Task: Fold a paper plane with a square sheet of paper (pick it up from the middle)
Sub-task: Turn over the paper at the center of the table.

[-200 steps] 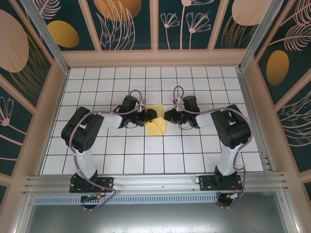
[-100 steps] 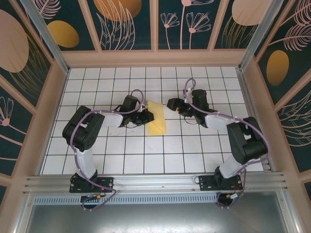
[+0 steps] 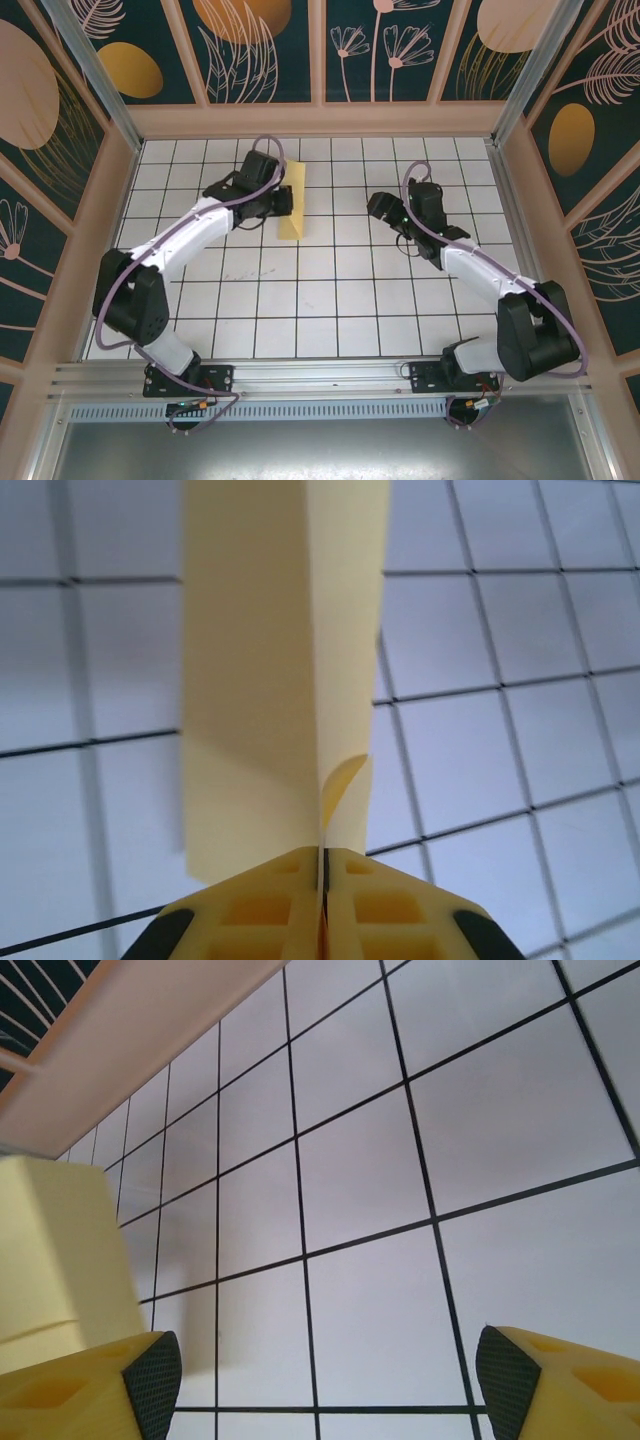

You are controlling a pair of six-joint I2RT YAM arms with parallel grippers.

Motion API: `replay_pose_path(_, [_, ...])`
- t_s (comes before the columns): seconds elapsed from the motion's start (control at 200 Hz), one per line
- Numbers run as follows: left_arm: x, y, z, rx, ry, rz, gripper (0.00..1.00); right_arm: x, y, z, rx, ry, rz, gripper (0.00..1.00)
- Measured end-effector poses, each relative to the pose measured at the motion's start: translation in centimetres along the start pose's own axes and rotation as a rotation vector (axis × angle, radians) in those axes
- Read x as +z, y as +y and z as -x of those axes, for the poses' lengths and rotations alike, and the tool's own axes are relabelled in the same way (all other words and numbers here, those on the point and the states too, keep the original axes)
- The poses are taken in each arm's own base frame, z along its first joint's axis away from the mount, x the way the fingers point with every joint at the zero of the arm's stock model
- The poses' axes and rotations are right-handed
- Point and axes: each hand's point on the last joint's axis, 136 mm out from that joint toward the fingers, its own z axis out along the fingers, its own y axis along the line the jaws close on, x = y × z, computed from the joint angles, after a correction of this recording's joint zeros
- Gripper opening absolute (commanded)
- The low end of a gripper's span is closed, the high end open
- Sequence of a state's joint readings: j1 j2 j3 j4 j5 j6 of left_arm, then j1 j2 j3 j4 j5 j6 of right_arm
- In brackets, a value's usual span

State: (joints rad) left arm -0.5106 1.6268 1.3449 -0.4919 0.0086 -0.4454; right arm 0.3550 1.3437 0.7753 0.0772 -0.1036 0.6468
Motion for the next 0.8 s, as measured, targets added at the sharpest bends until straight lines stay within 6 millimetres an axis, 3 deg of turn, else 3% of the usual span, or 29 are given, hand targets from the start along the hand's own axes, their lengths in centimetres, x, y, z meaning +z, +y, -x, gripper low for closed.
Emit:
replay_pose_path(0.115, [-1.7, 2.5, 1.2, 0.059, -0.035, 0.194, 0.11, -0.2, -0.5, -0.4, -0.008, 0.004, -0.013, 0.85])
replay_pose_path(0.215, [-1.7, 4.3, 0.9, 0.107, -0.027, 0.349, 0.10, -0.2, -1.1, -1.0, -0.013, 0.020, -0.026, 0.89])
replay_pose_path(0.315, [0.0, 5.7, -0.1, 0.164, 0.004, 0.492, 0.10, -0.7, -1.5, -1.5, -0.015, 0.027, -0.038, 0.90])
replay_pose_path(0.535, [5.5, 7.5, -4.8, 0.288, 0.121, 0.699, 0.09, -2.2, -2.0, -0.6, -0.016, -0.019, -0.079, 0.91])
replay_pose_path(0.681, [7.6, 7.4, -7.2, 0.345, 0.144, 0.771, 0.10, -2.6, -2.9, -0.9, -0.013, -0.022, -0.117, 0.91])
replay_pose_path(0.801, [8.2, 6.0, -8.4, 0.368, 0.142, 0.761, 0.12, -2.7, -3.8, -1.2, -0.007, -0.013, -0.151, 0.91])
